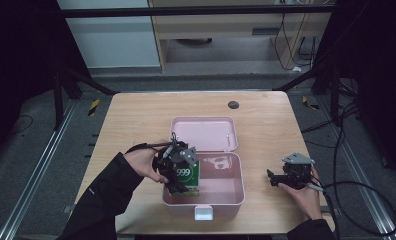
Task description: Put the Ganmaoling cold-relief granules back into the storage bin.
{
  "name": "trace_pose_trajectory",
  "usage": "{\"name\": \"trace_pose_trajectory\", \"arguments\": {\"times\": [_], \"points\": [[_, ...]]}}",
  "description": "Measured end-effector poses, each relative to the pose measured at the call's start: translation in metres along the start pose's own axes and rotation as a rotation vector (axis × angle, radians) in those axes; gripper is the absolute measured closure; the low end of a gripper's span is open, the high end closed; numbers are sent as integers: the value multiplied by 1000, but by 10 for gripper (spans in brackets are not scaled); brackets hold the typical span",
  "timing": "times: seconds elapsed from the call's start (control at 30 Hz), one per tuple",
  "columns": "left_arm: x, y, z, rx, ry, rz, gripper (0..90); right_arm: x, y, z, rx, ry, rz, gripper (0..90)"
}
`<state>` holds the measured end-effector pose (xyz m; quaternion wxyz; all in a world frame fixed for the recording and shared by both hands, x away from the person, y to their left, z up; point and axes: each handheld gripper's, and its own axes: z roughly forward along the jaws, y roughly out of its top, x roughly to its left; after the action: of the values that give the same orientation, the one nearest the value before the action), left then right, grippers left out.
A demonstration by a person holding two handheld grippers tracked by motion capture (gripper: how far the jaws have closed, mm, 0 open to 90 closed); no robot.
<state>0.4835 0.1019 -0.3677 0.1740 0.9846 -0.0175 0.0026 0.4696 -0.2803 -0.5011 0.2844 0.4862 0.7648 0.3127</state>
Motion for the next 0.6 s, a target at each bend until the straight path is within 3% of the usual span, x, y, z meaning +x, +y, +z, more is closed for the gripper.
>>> {"name": "trace_pose_trajectory", "arguments": {"times": [0.6], "points": [[1,-13,27,17,4,-23,144,1,0,1,6,3,-4,31]]}}
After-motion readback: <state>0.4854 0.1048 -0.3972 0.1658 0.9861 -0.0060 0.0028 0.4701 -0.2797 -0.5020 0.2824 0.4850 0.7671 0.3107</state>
